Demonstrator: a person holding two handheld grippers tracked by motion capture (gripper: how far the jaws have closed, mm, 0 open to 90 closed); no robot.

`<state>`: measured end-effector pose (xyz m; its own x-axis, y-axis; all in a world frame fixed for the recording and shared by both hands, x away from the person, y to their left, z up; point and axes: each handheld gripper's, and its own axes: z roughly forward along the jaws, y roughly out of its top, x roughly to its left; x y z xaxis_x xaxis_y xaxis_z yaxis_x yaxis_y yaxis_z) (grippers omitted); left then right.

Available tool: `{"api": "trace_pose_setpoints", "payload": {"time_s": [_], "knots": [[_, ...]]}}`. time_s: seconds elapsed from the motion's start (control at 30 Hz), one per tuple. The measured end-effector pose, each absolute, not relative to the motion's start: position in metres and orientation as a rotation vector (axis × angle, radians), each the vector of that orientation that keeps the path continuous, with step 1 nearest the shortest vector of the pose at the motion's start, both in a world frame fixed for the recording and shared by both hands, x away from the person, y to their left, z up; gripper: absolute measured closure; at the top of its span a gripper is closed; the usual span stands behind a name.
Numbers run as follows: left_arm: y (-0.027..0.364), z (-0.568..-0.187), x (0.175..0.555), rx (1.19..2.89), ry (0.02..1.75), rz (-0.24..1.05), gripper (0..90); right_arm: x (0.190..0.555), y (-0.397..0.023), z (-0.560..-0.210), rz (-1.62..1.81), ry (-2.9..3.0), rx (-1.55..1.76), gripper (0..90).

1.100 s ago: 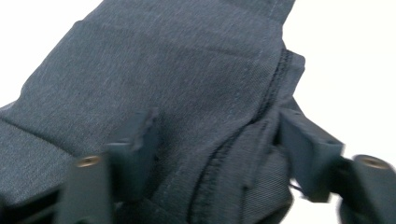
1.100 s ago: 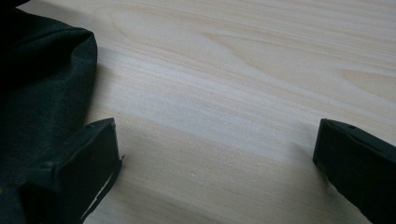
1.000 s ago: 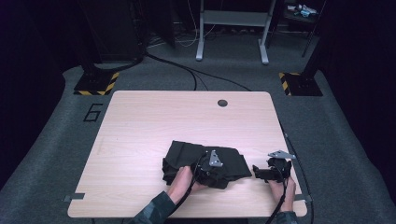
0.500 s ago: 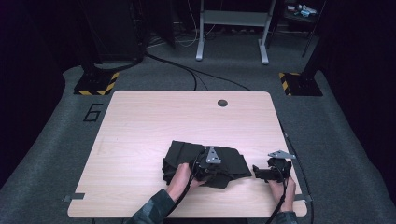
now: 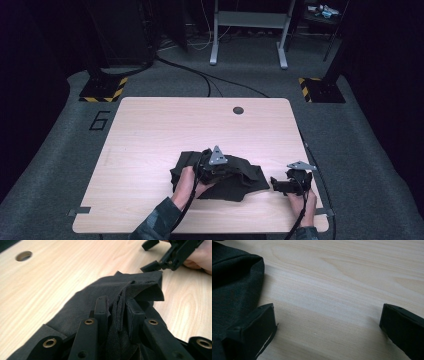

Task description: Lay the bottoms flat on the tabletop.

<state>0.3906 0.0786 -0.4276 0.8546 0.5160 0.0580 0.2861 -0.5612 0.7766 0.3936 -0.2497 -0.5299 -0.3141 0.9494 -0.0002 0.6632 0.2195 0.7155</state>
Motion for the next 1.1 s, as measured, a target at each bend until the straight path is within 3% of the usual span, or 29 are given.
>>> {"api": "trace_pose_setpoints", "payload": {"time_s": [1.1], "knots": [[0.178,-0.379,0.374,1.935,0.742,0.538,75.0,0.394,-0.25,-0.53,0.867,2.058,1.486,0.0]]}}
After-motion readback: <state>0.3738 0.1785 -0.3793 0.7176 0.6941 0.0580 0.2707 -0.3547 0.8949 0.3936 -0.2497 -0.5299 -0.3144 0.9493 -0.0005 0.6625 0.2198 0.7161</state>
